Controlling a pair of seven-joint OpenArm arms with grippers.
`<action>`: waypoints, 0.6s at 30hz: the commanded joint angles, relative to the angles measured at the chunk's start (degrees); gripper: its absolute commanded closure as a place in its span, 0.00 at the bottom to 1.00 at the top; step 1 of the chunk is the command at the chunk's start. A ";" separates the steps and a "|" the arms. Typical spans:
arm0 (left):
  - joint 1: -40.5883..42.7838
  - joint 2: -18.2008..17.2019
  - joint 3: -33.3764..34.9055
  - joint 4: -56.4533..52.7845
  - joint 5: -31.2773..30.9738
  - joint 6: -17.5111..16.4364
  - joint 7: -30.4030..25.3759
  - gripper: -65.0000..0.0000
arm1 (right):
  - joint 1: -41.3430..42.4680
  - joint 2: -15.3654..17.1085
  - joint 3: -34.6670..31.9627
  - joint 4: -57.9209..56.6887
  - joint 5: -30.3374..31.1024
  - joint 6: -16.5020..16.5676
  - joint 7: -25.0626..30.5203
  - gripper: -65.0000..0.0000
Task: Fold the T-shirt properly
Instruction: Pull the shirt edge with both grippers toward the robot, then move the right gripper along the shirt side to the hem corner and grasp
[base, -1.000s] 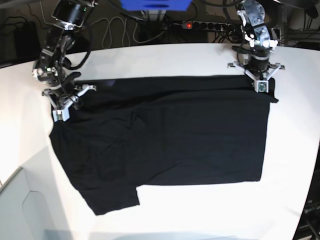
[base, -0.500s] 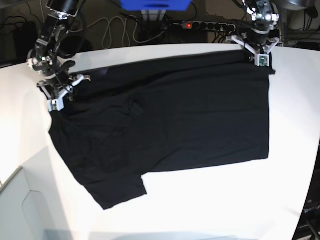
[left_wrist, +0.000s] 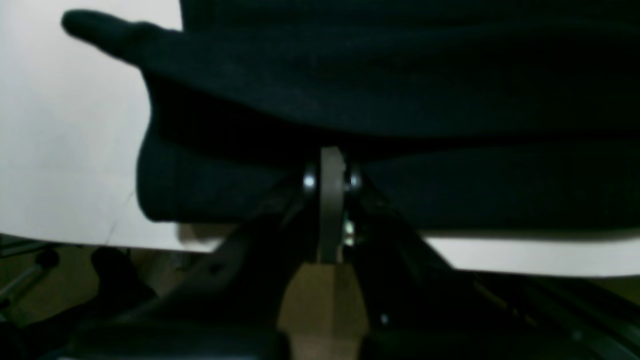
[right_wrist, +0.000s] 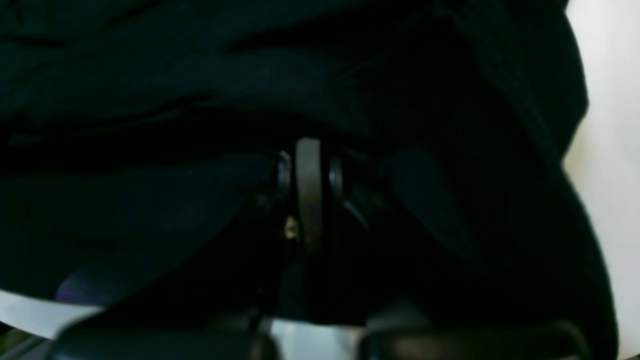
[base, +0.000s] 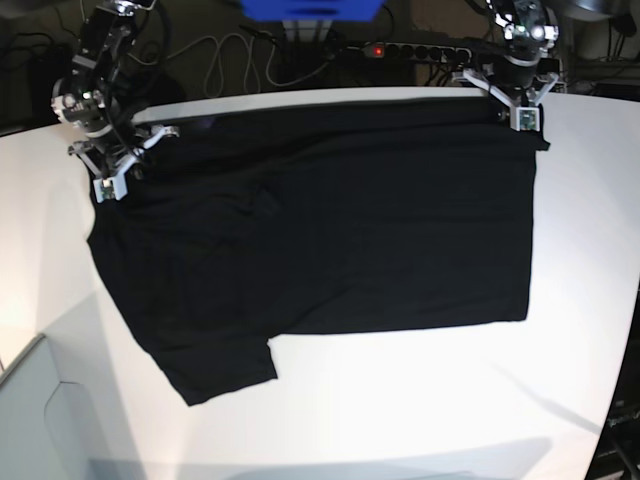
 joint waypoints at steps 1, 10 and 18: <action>0.77 -0.03 -0.35 1.57 0.20 -0.11 0.68 1.00 | -0.19 0.15 0.42 0.38 -2.39 0.00 -2.95 1.00; 0.24 3.57 -1.58 11.33 0.20 -0.11 0.68 1.00 | 3.15 -2.22 2.18 8.81 -2.39 0.00 -3.39 1.00; -0.46 4.19 -1.67 13.61 -0.32 -0.11 0.59 1.00 | 3.32 -3.72 2.53 16.29 -2.39 0.00 -3.21 1.00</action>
